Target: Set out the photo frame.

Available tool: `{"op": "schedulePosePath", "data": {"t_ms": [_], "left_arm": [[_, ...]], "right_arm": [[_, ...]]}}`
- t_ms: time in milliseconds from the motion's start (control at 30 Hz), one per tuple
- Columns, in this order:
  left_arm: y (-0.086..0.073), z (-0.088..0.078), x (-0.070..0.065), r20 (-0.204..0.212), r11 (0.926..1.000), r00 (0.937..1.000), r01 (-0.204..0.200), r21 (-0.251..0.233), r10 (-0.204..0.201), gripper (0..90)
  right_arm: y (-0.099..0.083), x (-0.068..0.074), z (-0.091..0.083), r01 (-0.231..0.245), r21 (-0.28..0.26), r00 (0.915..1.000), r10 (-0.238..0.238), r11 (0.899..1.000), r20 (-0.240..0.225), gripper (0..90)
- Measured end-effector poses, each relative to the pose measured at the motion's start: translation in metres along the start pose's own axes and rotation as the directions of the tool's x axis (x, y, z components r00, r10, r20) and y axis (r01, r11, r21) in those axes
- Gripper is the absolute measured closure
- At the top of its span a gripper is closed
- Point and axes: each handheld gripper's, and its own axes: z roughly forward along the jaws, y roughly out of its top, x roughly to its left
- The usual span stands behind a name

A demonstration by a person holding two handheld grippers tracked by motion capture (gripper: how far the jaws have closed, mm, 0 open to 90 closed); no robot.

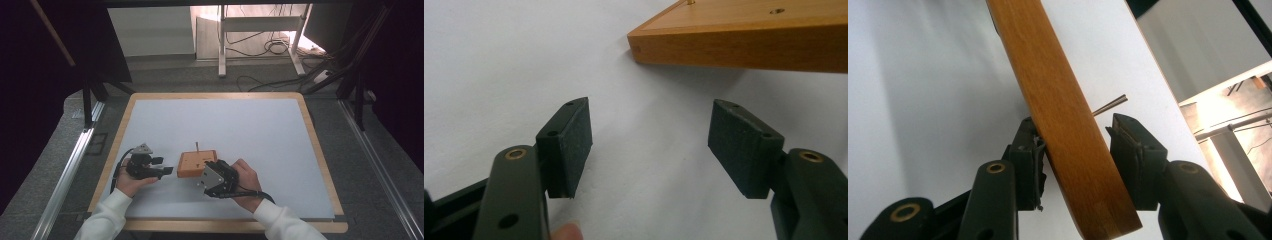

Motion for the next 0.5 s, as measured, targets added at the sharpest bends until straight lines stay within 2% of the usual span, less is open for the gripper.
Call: {"op": "schedulePosePath", "data": {"t_ms": [233,500], "left_arm": [[0.000,0.000,0.000,0.002,1.0000,1.0000,0.000,-0.003,0.000,33.7],[-0.001,-0.001,0.001,-0.002,0.9999,1.0000,0.010,-0.008,-0.010,34.0]], "right_arm": [[0.009,-0.005,0.003,0.045,0.030,0.9989,-0.045,0.999,-0.014,61.4],[0.017,-0.010,0.006,0.098,0.041,0.9951,-0.098,0.994,-0.017,65.3]]}}
